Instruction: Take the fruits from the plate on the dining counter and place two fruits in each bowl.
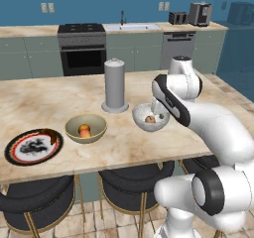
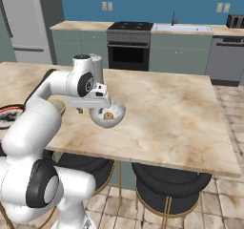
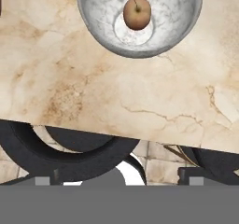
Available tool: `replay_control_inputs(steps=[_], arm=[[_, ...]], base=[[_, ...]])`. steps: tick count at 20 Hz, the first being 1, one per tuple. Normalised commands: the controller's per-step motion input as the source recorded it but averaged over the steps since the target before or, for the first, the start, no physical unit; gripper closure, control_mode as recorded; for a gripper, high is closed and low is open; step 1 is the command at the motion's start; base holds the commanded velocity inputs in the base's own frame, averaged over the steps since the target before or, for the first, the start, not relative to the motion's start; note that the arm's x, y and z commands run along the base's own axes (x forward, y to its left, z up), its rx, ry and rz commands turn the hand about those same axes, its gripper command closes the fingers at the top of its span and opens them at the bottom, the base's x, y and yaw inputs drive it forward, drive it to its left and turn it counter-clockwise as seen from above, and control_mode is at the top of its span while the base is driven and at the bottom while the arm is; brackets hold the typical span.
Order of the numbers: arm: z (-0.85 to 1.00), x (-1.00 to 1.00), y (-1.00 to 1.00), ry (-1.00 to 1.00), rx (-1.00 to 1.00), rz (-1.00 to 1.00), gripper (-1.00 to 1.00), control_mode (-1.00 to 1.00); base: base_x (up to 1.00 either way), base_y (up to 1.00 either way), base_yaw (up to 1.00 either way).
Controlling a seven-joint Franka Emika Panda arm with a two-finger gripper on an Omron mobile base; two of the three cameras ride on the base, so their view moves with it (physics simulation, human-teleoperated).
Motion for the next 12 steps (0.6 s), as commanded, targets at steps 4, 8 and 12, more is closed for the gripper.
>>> replay_control_inputs(steps=[4,8,12], arm=[[0.0,0.0,0.0,0.0,0.0,0.0,-1.0,-1.0],[0.0,0.0,0.0,0.0,0.0,0.0,-1.0,-1.0],[0.0,0.0,0.0,0.0,0.0,0.0,-1.0,1.0]], base=[[0.0,0.0,0.0],[0.0,0.0,0.0],[-0.38,0.17,0.02]])
